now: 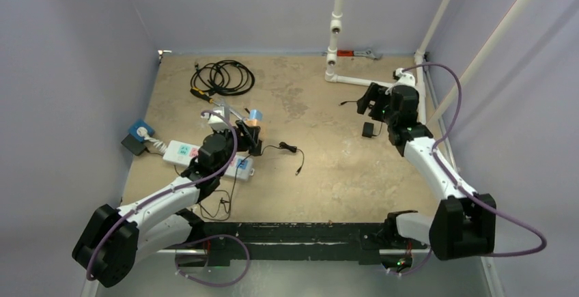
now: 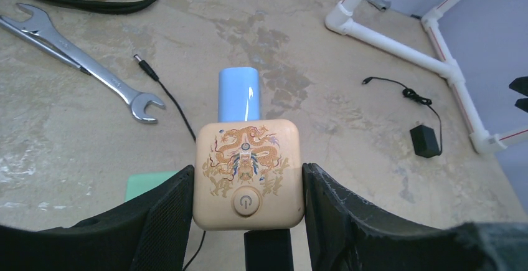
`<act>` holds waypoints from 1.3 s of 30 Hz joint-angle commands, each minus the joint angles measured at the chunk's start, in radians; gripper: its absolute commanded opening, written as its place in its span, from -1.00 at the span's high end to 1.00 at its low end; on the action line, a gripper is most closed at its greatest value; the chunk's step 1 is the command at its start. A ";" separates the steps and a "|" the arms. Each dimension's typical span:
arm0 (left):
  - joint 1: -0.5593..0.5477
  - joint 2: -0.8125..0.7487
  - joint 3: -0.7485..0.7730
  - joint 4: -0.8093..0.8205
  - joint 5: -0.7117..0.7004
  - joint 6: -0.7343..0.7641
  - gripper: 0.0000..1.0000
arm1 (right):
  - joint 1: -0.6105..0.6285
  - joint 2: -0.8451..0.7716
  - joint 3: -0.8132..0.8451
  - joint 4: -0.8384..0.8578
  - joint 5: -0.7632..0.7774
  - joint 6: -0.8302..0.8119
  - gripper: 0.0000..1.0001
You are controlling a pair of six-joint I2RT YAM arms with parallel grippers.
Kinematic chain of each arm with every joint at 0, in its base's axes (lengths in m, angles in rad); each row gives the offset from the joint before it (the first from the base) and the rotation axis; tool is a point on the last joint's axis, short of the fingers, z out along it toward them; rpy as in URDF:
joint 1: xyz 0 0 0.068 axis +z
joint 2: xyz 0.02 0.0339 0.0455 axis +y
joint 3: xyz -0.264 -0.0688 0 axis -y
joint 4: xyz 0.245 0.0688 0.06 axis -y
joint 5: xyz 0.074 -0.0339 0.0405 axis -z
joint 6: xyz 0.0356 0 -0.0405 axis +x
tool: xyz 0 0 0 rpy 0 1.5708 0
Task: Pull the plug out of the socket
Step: Place the plug at the center of the board, then remove the plug from the socket.
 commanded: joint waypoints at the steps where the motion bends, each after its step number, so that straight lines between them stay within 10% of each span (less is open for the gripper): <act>1: -0.004 -0.011 0.038 0.179 0.000 -0.150 1.00 | 0.136 -0.095 -0.036 -0.013 -0.140 0.013 -0.68; 15: -0.246 0.071 -0.018 0.398 -0.330 -0.203 1.00 | 0.567 -0.143 -0.204 0.269 -0.272 0.324 -0.60; 39: -0.448 0.226 -0.003 0.485 -0.515 -0.226 1.00 | 0.743 0.030 -0.213 0.431 -0.238 0.402 -0.30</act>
